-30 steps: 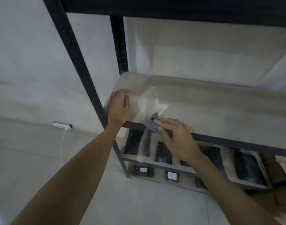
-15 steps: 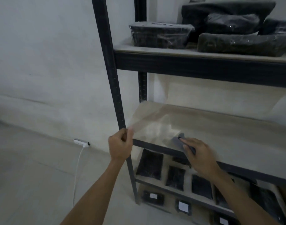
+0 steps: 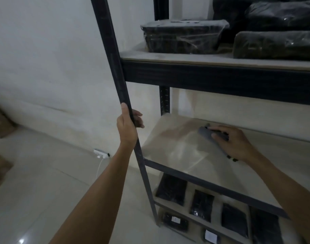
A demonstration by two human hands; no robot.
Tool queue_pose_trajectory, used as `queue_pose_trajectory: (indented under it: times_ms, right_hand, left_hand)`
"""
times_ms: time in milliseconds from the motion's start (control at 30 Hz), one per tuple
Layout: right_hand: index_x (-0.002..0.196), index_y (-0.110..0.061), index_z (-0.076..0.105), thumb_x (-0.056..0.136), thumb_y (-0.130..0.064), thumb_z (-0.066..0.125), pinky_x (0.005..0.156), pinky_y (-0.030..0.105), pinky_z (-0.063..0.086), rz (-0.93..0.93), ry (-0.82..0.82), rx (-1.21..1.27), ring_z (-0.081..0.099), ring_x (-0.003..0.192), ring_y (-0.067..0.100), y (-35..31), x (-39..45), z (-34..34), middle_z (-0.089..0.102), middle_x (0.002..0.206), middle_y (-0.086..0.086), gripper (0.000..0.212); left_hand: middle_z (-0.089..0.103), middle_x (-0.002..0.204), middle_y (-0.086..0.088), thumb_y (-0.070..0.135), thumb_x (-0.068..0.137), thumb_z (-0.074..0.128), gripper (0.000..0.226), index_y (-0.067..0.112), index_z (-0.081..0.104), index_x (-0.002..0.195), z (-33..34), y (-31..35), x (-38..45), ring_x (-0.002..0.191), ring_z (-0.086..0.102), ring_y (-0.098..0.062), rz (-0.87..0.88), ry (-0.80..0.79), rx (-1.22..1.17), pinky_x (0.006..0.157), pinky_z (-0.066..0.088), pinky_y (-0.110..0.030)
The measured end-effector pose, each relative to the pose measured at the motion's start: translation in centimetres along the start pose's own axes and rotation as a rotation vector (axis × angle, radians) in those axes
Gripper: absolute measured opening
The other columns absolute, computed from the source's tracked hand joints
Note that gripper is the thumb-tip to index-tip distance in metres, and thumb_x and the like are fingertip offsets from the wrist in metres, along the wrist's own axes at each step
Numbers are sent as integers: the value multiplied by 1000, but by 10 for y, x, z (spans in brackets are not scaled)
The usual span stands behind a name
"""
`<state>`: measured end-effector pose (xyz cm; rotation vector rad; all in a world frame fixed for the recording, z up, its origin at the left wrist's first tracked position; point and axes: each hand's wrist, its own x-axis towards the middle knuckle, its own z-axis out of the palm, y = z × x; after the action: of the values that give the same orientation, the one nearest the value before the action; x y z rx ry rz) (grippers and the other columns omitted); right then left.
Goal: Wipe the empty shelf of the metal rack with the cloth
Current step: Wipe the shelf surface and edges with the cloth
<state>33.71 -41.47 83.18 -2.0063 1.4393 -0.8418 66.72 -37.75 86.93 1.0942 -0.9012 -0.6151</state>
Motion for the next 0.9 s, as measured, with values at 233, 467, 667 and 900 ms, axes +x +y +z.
queue_pose_trajectory:
  times_ms: [233, 467, 667, 900]
  right_hand:
    - [130, -22, 66, 101, -23, 57, 93, 23, 40, -28, -25, -148, 60, 117, 15, 27, 82, 3, 67, 130, -3, 30]
    - [137, -22, 63, 102, -23, 53, 101, 32, 43, -28, -28, -253, 59, 125, 28, 41, 126, 49, 64, 138, 4, 36]
    - [131, -33, 66, 102, -24, 58, 97, 22, 45, -223, -336, -142, 62, 114, 6, 27, 115, 66, 67, 129, -12, 31]
    - [134, -18, 65, 102, -19, 53, 95, 40, 49, -288, -85, -480, 60, 115, 30, 11, 167, 67, 68, 126, 8, 33]
  left_hand:
    - [39, 45, 5, 82, 74, 31, 65, 27, 50, 45, 12, -7, 10, 42, 34, -17, -60, 168, 41, 46, 28, -29]
    - [29, 44, 9, 83, 68, 31, 62, 27, 39, 44, 10, -7, 16, 40, 24, -14, -79, 164, -19, 45, 21, -26]
    - [31, 44, 10, 80, 70, 32, 60, 28, 41, 42, 14, -5, 14, 44, 24, -16, -64, 186, -17, 48, 19, -29]
    - [29, 44, 7, 81, 69, 31, 60, 28, 37, 43, 14, -8, 14, 45, 24, -20, -14, 212, 8, 50, 20, -29]
